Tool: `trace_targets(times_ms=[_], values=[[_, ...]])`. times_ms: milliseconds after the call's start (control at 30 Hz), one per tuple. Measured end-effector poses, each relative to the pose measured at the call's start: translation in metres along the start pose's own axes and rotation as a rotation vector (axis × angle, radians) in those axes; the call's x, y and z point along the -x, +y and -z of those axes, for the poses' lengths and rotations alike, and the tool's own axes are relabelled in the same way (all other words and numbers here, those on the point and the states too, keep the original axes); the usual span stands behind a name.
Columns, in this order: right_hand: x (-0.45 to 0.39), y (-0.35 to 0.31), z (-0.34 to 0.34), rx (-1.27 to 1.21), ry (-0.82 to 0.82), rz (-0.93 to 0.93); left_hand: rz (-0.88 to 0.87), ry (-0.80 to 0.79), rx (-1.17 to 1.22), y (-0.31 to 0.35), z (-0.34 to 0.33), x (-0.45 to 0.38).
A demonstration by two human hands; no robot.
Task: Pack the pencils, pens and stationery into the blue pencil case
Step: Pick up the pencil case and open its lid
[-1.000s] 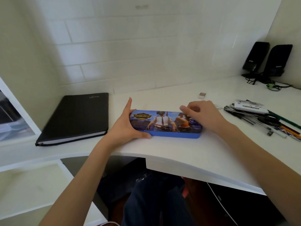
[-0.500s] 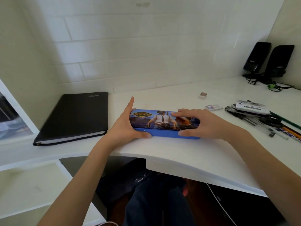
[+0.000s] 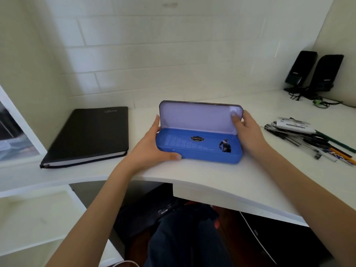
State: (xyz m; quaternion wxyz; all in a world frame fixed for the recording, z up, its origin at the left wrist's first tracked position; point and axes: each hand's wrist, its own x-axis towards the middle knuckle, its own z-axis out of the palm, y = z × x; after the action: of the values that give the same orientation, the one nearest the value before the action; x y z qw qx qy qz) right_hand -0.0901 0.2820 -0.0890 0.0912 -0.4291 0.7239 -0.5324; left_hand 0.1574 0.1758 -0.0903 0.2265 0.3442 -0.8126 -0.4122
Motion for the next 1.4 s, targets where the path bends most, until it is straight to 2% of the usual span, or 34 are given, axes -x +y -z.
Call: trace_targets(times_ms=[100,167,267,367,400,467,533,567,633,767,933,1100,1300,1400], values=[[-0.003,0.003,-0.003,0.019,0.069,-0.107,-0.015,0.005,-0.072,-0.003,0.000,0.001],[-0.006,0.005,-0.002,0.025,0.096,-0.101,-0.015,-0.002,-0.126,-0.005,-0.001,0.001],[-0.008,0.012,-0.002,0.115,0.085,-0.025,-0.009,-0.001,-0.162,-0.006,-0.002,-0.001],[-0.006,0.011,0.000,0.251,0.096,0.141,0.000,-0.001,-0.205,-0.005,-0.002,-0.001],[-0.002,0.005,0.002,0.214,0.046,0.181,0.001,0.003,-0.221,-0.005,-0.003,-0.001],[0.012,-0.010,0.004,0.130,-0.210,0.246,-0.006,0.015,-0.273,-0.001,-0.005,0.000],[0.025,-0.019,0.000,0.202,-0.481,0.337,-0.006,0.046,-0.310,0.003,-0.008,0.001],[0.027,-0.018,-0.004,0.242,-0.532,0.377,-0.001,0.064,-0.318,0.005,-0.010,0.000],[0.026,-0.015,-0.011,0.262,-0.472,0.393,-0.001,0.105,-0.336,0.009,-0.014,-0.002],[0.026,-0.020,-0.016,0.258,-0.325,0.301,0.002,0.143,-0.304,0.014,-0.021,-0.009],[0.030,-0.024,-0.015,0.191,-0.269,0.166,0.043,0.081,0.027,0.001,-0.010,-0.020],[0.027,-0.024,-0.012,0.151,-0.225,0.089,0.024,0.029,-0.100,0.000,-0.012,-0.029],[0.027,-0.023,-0.012,0.105,-0.194,0.085,0.044,0.060,-0.014,-0.003,-0.010,-0.032],[0.026,-0.027,-0.009,0.038,-0.117,0.120,0.045,0.097,-0.056,-0.003,-0.012,-0.033]])
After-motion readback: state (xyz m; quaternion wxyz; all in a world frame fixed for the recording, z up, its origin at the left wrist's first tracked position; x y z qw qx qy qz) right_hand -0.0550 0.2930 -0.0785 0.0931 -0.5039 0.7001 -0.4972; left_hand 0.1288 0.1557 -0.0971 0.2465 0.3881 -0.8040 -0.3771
